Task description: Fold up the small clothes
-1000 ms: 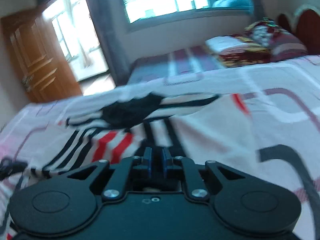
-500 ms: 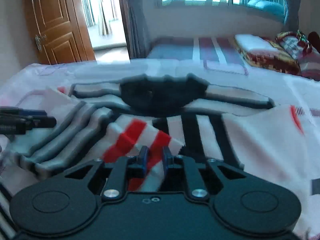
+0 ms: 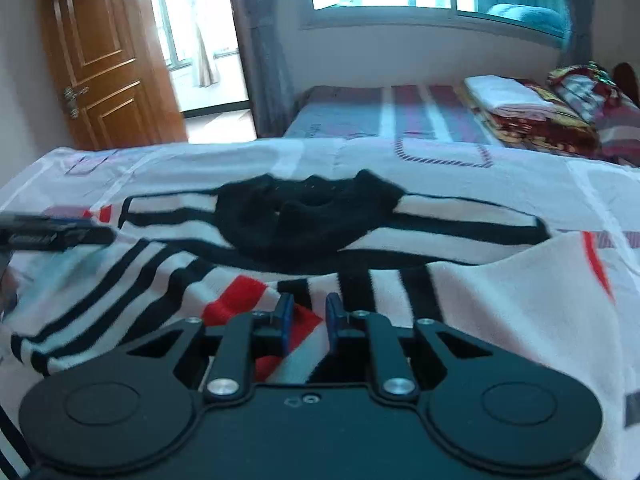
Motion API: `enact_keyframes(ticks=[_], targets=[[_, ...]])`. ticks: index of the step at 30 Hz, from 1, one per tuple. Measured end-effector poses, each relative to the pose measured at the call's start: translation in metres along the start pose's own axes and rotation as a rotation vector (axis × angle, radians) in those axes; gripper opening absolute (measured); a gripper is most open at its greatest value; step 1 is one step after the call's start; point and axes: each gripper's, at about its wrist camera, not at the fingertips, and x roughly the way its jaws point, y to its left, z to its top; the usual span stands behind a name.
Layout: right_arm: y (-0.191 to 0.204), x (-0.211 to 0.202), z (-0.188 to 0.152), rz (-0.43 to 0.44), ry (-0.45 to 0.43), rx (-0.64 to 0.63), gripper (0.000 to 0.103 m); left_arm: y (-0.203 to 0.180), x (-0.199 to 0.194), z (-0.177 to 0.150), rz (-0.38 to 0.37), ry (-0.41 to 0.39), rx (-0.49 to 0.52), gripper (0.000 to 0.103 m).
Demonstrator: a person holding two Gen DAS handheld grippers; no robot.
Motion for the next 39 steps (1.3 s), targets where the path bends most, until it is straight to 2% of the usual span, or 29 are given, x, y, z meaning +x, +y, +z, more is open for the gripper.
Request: enact_keyframes(ticks=[4, 6, 7, 9, 11, 12, 14, 16, 18, 20, 22, 23, 24, 25, 27, 32, 33, 36, 39], targets=[[0.012, -0.016, -0.006, 0.052, -0.018, 0.009, 0.021, -0.034, -0.032, -0.026, -0.002, -0.029, 0.052, 0.061], [0.023, -0.015, -0.015, 0.069, 0.000, -0.018, 0.020, -0.043, -0.023, -0.039, 0.023, 0.033, 0.075, 0.061], [0.027, -0.007, -0.022, 0.049, 0.032, -0.050, 0.019, -0.044, -0.019, -0.046, 0.035, 0.039, 0.089, 0.061], [0.030, -0.007, -0.031, 0.024, 0.005, -0.094, 0.019, -0.043, -0.028, -0.048, 0.045, 0.024, 0.092, 0.061], [0.029, -0.020, -0.028, -0.017, 0.003, -0.084, 0.020, -0.041, -0.050, -0.046, 0.048, -0.020, 0.077, 0.062], [0.027, -0.032, -0.029, -0.016, -0.025, -0.073, 0.021, -0.041, -0.058, -0.048, 0.028, -0.030, 0.057, 0.062], [0.024, -0.051, -0.033, 0.014, -0.062, -0.057, 0.022, -0.047, -0.058, -0.055, 0.026, -0.007, 0.085, 0.062], [0.030, -0.052, -0.042, 0.020, -0.033, -0.104, 0.021, -0.051, -0.047, -0.070, 0.057, 0.037, 0.119, 0.065], [0.032, -0.041, -0.056, -0.037, 0.024, -0.171, 0.021, -0.048, -0.048, -0.072, 0.063, 0.015, 0.127, 0.067], [0.018, -0.046, -0.055, -0.055, 0.008, -0.114, 0.021, -0.048, -0.052, -0.068, 0.088, 0.030, 0.150, 0.068], [0.002, -0.052, -0.053, -0.176, 0.017, -0.079, 0.021, -0.044, -0.060, -0.069, 0.102, 0.023, 0.159, 0.068], [-0.007, -0.056, -0.053, -0.193, 0.024, -0.054, 0.021, -0.040, -0.070, -0.070, 0.098, 0.008, 0.152, 0.068], [-0.017, -0.066, -0.052, -0.200, 0.039, -0.008, 0.022, -0.037, -0.082, -0.072, 0.103, -0.004, 0.148, 0.071], [-0.026, -0.080, -0.051, -0.203, 0.039, 0.029, 0.023, -0.033, -0.091, -0.074, 0.108, -0.005, 0.143, 0.078], [-0.042, -0.120, -0.057, -0.172, -0.011, 0.073, 0.026, -0.024, -0.117, -0.085, 0.086, 0.005, 0.101, 0.079], [-0.084, -0.201, -0.100, -0.104, 0.041, 0.247, 0.030, -0.014, -0.178, -0.131, -0.021, 0.072, -0.062, 0.077], [-0.086, -0.213, -0.111, -0.106, 0.055, 0.261, 0.030, -0.013, -0.189, -0.142, -0.028, 0.092, -0.102, 0.070], [-0.088, -0.243, -0.150, -0.086, 0.106, 0.302, 0.030, -0.013, -0.215, -0.175, -0.058, 0.156, -0.214, 0.063], [-0.090, -0.262, -0.185, -0.034, 0.164, 0.368, 0.030, -0.017, -0.239, -0.206, -0.145, 0.189, -0.351, 0.054]])
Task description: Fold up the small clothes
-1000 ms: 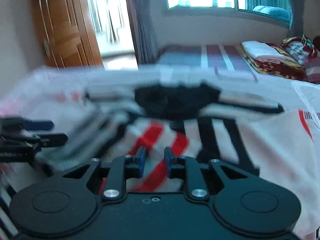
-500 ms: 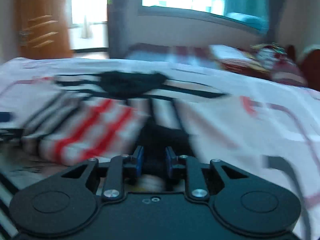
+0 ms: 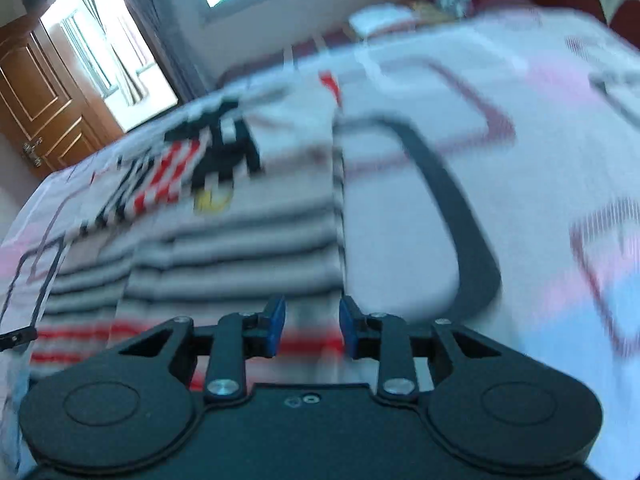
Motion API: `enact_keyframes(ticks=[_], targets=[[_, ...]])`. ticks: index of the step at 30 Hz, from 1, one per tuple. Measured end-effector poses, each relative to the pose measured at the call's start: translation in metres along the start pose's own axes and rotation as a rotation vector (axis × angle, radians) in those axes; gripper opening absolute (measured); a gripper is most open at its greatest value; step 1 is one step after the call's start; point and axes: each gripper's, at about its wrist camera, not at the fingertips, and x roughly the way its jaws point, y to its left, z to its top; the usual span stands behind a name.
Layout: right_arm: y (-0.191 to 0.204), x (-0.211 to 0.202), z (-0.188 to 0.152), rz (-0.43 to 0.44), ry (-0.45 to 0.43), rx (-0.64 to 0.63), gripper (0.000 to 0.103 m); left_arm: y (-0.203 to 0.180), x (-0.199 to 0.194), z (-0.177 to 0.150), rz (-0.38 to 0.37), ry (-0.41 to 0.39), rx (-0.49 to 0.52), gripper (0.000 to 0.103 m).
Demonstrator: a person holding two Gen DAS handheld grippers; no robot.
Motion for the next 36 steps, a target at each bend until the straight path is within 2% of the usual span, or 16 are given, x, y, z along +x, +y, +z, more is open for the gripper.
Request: enact_keyframes(ticks=[4, 9, 14, 15, 16, 18, 20, 21, 23, 25, 27, 28, 30, 33, 36], targets=[[-0.017, -0.022, -0.043, 0.091, 0.032, 0.125, 0.030, -0.002, -0.010, -0.036, -0.106, 0.035, -0.136, 0.052], [-0.031, -0.035, -0.086, 0.240, 0.052, 0.272, 0.027, -0.011, -0.008, -0.071, -0.187, 0.047, -0.245, 0.052], [-0.034, -0.024, -0.088, 0.324, 0.057, 0.346, 0.023, 0.001, 0.008, -0.075, -0.276, 0.007, -0.379, 0.052], [-0.034, -0.018, -0.085, 0.343, 0.064, 0.358, 0.023, 0.001, 0.011, -0.074, -0.280, 0.000, -0.385, 0.046], [-0.034, -0.013, -0.081, 0.361, 0.073, 0.366, 0.021, -0.001, 0.015, -0.072, -0.274, 0.003, -0.380, 0.031], [-0.027, -0.005, -0.075, 0.331, 0.084, 0.337, 0.009, -0.008, 0.024, -0.068, -0.208, 0.015, -0.330, 0.010], [-0.013, -0.005, -0.072, 0.275, 0.066, 0.234, 0.007, -0.011, 0.027, -0.063, -0.199, 0.004, -0.331, 0.005], [-0.006, -0.007, -0.071, 0.251, 0.058, 0.192, 0.006, -0.014, 0.024, -0.062, -0.178, -0.013, -0.314, 0.005], [0.005, -0.015, -0.067, 0.218, 0.022, 0.110, 0.005, -0.015, 0.009, -0.060, -0.197, -0.079, -0.324, 0.004], [0.006, -0.033, -0.060, 0.231, -0.032, 0.089, 0.005, -0.016, -0.011, -0.057, -0.196, -0.138, -0.303, 0.004], [-0.001, -0.057, -0.056, 0.270, -0.098, 0.080, 0.005, -0.013, -0.019, -0.060, -0.169, -0.143, -0.280, 0.004], [-0.008, -0.065, -0.057, 0.279, -0.112, 0.076, 0.005, -0.011, -0.013, -0.062, -0.145, -0.115, -0.263, 0.004], [-0.021, -0.060, -0.060, 0.272, -0.091, 0.073, 0.005, -0.008, 0.006, -0.068, -0.103, -0.066, -0.278, 0.004], [-0.027, -0.024, -0.072, 0.195, 0.018, 0.043, 0.005, -0.003, 0.011, -0.074, -0.137, -0.108, -0.370, 0.004], [-0.030, -0.026, -0.071, 0.216, -0.005, 0.079, 0.005, -0.008, 0.010, -0.076, -0.133, -0.114, -0.373, 0.004]])
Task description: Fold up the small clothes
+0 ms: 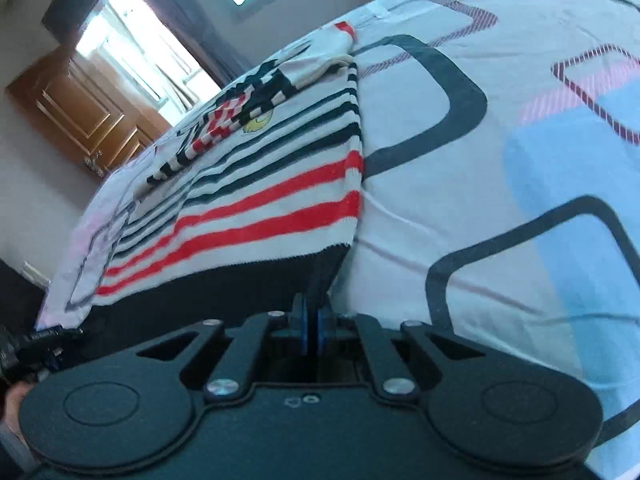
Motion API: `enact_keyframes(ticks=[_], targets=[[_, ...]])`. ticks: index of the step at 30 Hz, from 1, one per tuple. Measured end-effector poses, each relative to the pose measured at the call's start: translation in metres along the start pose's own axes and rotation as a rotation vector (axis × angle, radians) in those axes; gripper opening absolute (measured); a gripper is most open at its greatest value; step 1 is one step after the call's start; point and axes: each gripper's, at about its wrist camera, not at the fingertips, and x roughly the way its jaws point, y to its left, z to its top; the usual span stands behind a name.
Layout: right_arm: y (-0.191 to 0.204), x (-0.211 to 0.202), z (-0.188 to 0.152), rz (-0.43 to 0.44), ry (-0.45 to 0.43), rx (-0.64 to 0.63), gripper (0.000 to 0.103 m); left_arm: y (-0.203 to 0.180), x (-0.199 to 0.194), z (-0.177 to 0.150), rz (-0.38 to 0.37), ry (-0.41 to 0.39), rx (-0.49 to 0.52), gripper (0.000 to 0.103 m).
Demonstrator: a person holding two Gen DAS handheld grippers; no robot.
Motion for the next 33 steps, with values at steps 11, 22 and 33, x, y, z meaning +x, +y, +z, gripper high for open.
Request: enact_keyframes(ticks=[11, 22, 33], targets=[[0.012, -0.007, 0.007, 0.024, -0.019, -0.063, 0.005, 0.004, -0.023, -0.009, 0.028, -0.056, -0.025, 0.004], [0.011, -0.014, -0.003, 0.013, -0.027, -0.070, 0.005, 0.000, -0.023, -0.004, 0.094, -0.027, 0.036, 0.004], [0.036, -0.038, 0.057, 0.044, -0.170, -0.125, 0.005, -0.045, -0.032, 0.075, -0.087, -0.156, 0.048, 0.004]])
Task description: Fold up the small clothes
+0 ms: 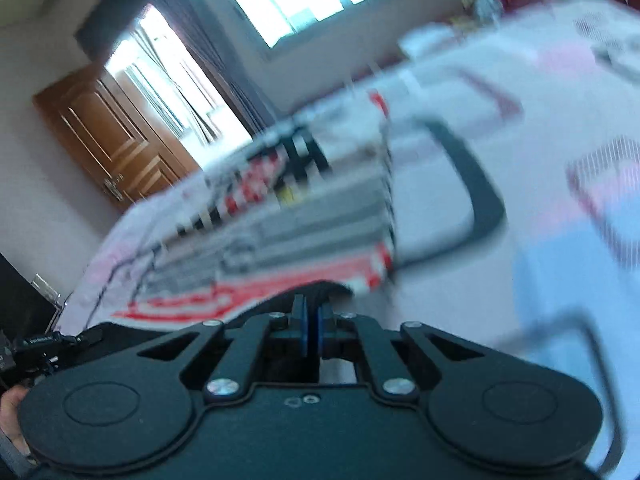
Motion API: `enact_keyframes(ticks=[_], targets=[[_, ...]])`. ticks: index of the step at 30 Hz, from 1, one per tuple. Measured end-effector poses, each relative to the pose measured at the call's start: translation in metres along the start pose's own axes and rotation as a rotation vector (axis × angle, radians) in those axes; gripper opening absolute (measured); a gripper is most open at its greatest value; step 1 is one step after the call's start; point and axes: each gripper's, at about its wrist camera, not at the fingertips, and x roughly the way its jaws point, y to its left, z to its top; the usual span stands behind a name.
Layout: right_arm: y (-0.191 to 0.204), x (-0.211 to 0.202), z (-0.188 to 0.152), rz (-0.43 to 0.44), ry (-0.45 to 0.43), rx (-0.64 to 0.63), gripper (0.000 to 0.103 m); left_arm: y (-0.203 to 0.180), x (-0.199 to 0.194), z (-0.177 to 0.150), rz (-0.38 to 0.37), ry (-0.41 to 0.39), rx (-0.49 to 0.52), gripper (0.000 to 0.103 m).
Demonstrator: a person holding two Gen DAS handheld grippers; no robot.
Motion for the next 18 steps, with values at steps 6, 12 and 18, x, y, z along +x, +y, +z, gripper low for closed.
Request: enact_keyframes(ticks=[6, 12, 18], targets=[[0.023, 0.034, 0.087, -0.006, -0.086, -0.089, 0.005, -0.047, 0.069, 0.085, -0.047, -0.013, 0.102, 0.004], [0.015, 0.099, 0.159, -0.015, -0.107, -0.040, 0.005, -0.055, 0.153, 0.147, -0.017, 0.048, 0.155, 0.004], [-0.013, 0.186, 0.194, -0.032, -0.036, 0.025, 0.005, -0.032, 0.241, 0.184, 0.060, 0.160, 0.176, 0.004]])
